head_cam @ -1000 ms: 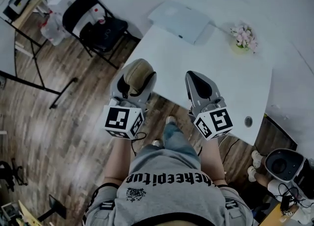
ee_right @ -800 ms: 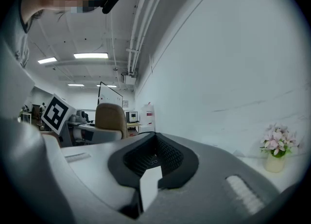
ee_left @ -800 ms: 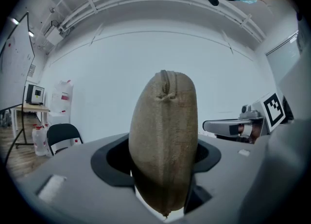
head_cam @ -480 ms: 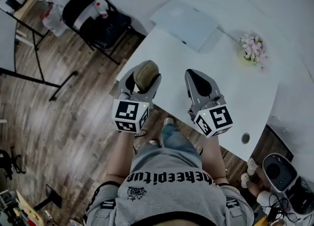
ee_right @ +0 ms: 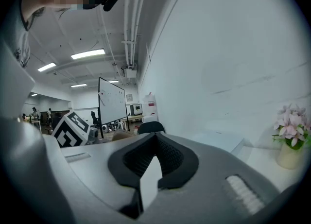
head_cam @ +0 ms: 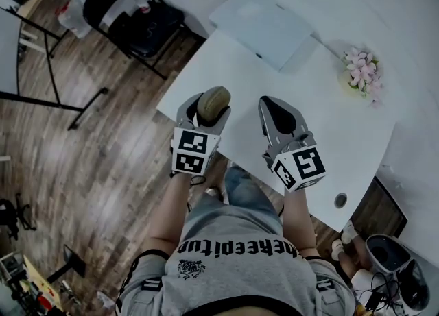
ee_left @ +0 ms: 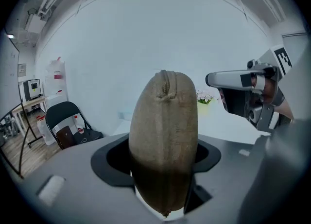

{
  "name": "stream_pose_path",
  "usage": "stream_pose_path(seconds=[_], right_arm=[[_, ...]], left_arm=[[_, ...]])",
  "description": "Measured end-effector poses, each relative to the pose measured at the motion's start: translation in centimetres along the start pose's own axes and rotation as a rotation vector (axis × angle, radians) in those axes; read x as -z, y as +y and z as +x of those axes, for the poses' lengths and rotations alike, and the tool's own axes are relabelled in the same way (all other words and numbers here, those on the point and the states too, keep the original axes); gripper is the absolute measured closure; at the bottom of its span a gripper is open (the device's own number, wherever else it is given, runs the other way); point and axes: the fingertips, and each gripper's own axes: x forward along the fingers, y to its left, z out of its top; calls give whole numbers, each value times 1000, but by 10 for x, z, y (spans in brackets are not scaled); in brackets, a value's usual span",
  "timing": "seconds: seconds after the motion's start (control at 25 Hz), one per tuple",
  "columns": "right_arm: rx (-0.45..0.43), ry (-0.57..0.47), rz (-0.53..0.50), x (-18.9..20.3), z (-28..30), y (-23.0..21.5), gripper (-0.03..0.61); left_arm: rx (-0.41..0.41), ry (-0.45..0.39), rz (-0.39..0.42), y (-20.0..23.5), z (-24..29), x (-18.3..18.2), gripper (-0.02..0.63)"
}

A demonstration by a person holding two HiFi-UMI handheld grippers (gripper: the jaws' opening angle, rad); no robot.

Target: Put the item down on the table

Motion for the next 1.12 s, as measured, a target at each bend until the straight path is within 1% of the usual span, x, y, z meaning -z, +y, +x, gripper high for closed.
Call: stream_pose_path(seconds=[0.16, 0.52, 0.76, 0.96, 1.12], right_arm=[[-7, 12, 12, 6, 3, -7, 577], [-12, 37, 27, 14, 9, -25, 577], [-16, 59, 31, 21, 13, -36, 577], [-12, 69, 50, 27, 17, -48, 577], [-13, 79, 47, 28, 21, -51, 577]], left_arm=[[9, 75, 23, -4, 18, 16, 302], [26, 179, 42, -11, 54, 37, 302], [23, 266, 79, -12, 77, 56, 302], [21, 287, 83, -13, 92, 55, 301], [26, 298, 81, -11, 103, 53, 301]])
